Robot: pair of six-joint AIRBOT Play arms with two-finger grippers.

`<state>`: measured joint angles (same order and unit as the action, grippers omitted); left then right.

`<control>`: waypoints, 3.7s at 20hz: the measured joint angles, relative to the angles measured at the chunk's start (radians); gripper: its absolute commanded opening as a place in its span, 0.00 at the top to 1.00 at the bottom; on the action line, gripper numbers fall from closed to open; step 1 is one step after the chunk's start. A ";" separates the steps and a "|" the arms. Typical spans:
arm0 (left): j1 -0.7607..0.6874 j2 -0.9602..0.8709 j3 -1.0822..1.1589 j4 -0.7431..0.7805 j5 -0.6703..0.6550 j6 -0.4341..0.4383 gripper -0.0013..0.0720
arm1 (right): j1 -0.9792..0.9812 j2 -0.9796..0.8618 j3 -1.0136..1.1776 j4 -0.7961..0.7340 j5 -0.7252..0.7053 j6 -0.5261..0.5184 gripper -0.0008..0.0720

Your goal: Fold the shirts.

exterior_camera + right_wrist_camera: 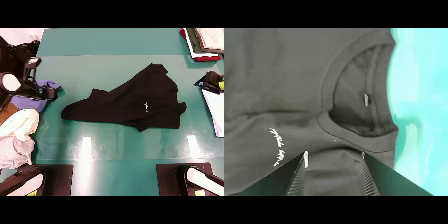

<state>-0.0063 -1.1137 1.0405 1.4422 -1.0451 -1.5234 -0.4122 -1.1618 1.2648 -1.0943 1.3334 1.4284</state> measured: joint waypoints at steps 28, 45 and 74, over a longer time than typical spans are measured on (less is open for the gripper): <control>0.224 -0.161 -0.174 -0.552 -0.004 0.325 0.32 | 0.040 0.058 -0.314 0.000 -0.010 -0.009 0.43; -0.199 -0.669 0.496 -0.555 0.076 0.280 0.32 | 0.040 -0.058 0.011 0.029 0.038 -0.009 0.43; -0.236 -0.785 0.611 -0.431 -0.008 0.212 0.96 | 0.040 -0.160 0.124 0.029 0.090 -0.017 0.43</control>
<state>-0.2424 -1.8992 1.6512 1.0111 -1.0531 -1.3113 -0.3721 -1.3220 1.3888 -1.0653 1.4239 1.4113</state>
